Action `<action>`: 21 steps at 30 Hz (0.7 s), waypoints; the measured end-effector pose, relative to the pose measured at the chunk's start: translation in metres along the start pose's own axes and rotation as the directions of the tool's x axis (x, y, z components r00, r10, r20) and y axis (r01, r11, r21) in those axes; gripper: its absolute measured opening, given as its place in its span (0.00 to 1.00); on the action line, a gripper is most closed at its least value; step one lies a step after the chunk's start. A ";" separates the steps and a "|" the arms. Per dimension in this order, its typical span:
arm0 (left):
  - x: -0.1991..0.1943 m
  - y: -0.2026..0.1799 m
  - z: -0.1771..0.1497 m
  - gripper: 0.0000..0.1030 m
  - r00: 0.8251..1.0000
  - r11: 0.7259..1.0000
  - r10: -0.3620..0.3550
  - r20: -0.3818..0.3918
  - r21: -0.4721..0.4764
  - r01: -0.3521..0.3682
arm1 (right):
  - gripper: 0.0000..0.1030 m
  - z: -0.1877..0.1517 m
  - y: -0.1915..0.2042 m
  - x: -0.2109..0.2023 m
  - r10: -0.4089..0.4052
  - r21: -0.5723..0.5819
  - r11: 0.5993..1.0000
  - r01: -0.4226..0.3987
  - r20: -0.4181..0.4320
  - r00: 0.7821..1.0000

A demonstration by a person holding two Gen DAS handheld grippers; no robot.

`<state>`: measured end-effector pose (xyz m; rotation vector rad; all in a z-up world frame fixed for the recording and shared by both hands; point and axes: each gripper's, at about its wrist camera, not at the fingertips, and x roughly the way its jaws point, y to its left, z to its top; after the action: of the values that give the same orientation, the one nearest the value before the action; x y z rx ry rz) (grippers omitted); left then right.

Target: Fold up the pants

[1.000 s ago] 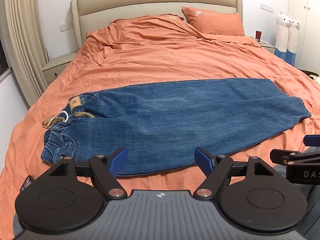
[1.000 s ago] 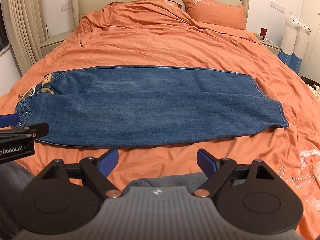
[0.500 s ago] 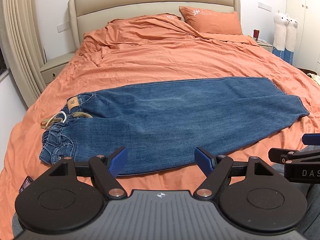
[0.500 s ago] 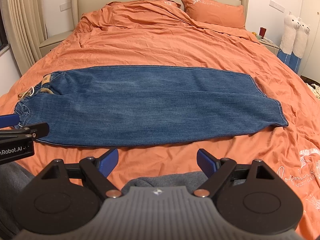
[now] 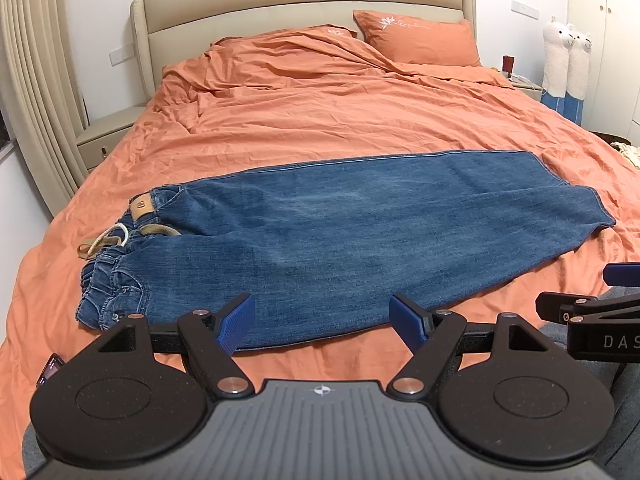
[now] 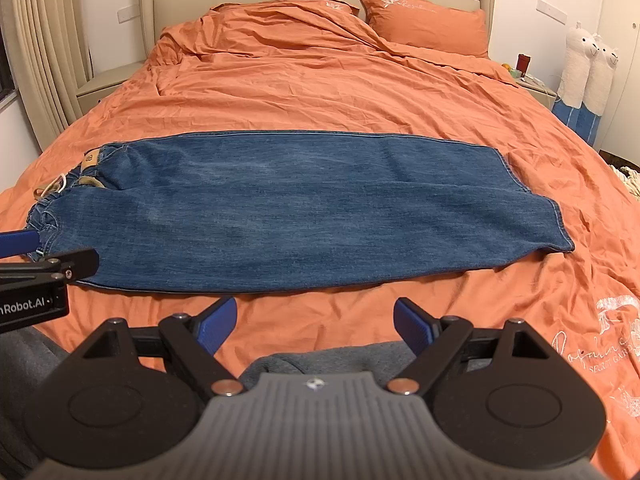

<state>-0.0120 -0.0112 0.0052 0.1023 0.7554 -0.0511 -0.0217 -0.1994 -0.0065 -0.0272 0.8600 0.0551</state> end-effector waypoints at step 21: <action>0.038 0.007 0.022 0.78 0.989 0.974 -0.119 -0.082 0.184 0.133 | 0.71 0.053 -0.119 0.005 0.061 0.082 0.995 -0.055 -0.080 0.995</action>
<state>0.0313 -0.0075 -0.0039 0.2383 0.8265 -0.2419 0.0288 -0.3158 0.0242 0.0710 0.9445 0.0743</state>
